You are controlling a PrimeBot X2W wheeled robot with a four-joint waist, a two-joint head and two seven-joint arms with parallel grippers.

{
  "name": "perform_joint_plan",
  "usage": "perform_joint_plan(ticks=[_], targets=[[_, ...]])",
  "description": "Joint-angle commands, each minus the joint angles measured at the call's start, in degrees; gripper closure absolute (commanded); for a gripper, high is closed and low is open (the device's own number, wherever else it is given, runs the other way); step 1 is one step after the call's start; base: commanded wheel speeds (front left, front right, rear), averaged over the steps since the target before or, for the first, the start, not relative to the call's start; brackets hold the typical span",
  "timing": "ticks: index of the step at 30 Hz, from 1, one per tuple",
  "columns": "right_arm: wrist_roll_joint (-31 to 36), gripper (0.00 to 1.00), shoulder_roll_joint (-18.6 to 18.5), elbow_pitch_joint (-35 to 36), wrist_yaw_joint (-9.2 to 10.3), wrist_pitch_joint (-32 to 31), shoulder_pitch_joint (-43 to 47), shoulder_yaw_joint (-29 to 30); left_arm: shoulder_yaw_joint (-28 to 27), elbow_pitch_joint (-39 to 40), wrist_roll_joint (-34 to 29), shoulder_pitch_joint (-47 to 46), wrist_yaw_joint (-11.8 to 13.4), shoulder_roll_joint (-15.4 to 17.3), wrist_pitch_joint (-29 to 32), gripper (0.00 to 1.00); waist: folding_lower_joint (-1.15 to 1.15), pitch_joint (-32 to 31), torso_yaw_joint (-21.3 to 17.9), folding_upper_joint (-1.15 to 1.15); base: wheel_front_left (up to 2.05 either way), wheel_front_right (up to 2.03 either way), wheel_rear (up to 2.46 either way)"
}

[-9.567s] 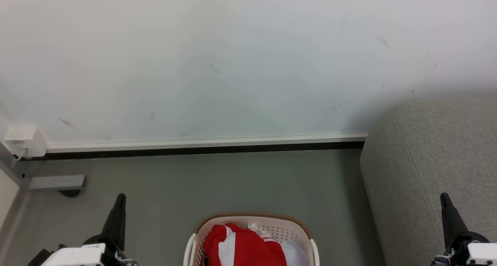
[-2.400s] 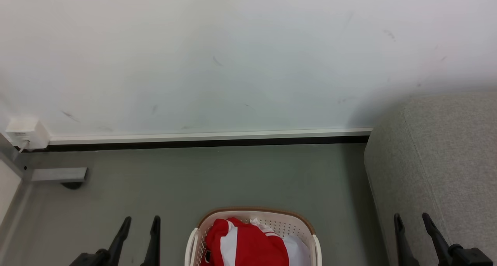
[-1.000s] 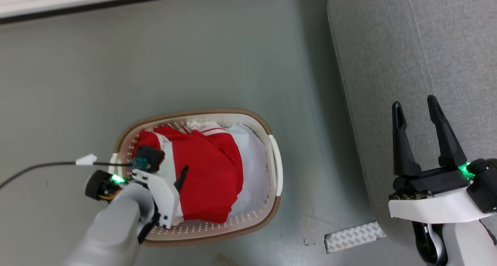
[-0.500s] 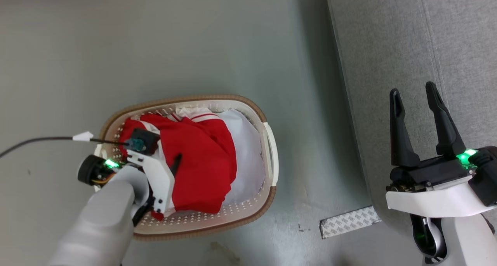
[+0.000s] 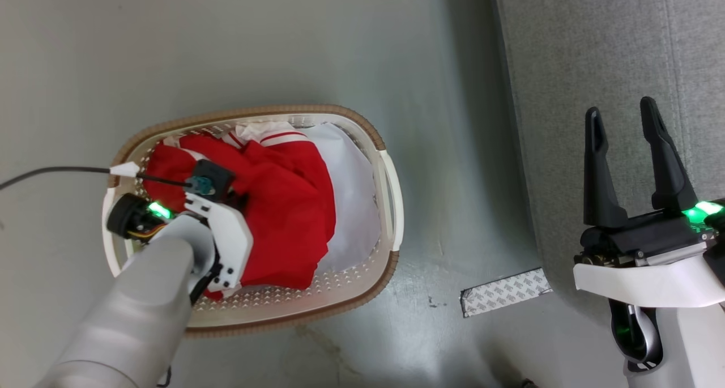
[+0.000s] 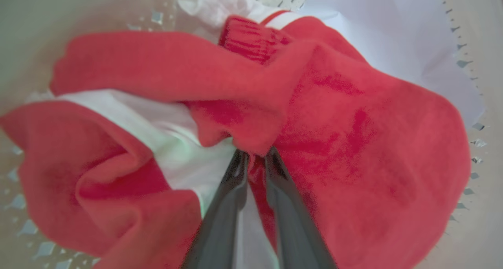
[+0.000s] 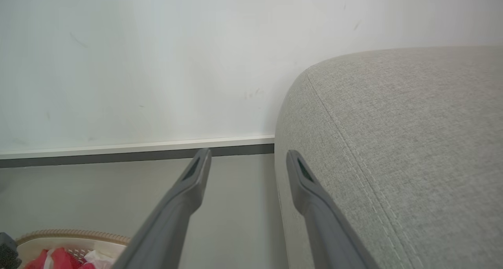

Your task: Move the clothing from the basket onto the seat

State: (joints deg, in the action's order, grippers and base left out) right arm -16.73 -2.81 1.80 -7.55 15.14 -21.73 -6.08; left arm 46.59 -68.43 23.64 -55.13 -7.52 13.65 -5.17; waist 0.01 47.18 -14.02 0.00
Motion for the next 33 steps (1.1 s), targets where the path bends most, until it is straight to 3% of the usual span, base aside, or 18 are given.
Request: perform_joint_plan(ticks=[1,6,11,17,21,27,33], targets=[[-0.01,0.0,-0.15,0.15,0.12,0.02,-0.59,0.3,0.19,0.08,0.17,-0.58,0.1,0.05,-0.86,1.0,-0.01,0.11,0.23,0.0,0.0,0.0,0.0],[0.05,0.0,-0.16,-0.81,0.12,0.03,-0.74,0.06,1.31,1.84,2.99,0.82,0.1,-1.57,-4.82,1.0,-0.01,-1.82,1.56,0.0,0.0,0.0,0.0],[0.71,0.0,-0.16,-2.12,0.12,0.03,0.01,0.31,0.91,7.05,10.04,4.48,0.1,-3.08,-8.52,1.0,-0.01,-6.44,3.84,0.0,0.0,0.0,0.0],[1.61,0.0,-0.17,-4.45,0.12,0.02,2.08,0.5,1.57,19.04,20.69,10.94,0.1,-2.3,-9.92,1.0,-0.01,-14.44,7.13,0.0,0.0,0.0,0.0],[2.09,0.0,-0.18,-6.08,0.12,0.02,3.88,0.43,1.8,29.54,26.83,15.14,0.1,0.9,-9.98,1.0,-0.01,-19.57,8.86,0.0,0.0,0.0,0.0],[2.41,0.0,-0.19,-8.24,0.12,0.02,6.83,0.29,-2.07,41.94,29.36,22.23,0.09,3.72,-9.97,1.0,-0.01,-26.53,10.25,0.0,0.0,0.0,0.0],[2.54,0.0,-0.18,-9.88,0.12,0.02,9.93,0.13,-8.62,51.82,27.68,28.61,0.09,3.46,-9.98,1.0,-0.01,-32.21,10.69,0.0,0.0,0.0,0.0]])
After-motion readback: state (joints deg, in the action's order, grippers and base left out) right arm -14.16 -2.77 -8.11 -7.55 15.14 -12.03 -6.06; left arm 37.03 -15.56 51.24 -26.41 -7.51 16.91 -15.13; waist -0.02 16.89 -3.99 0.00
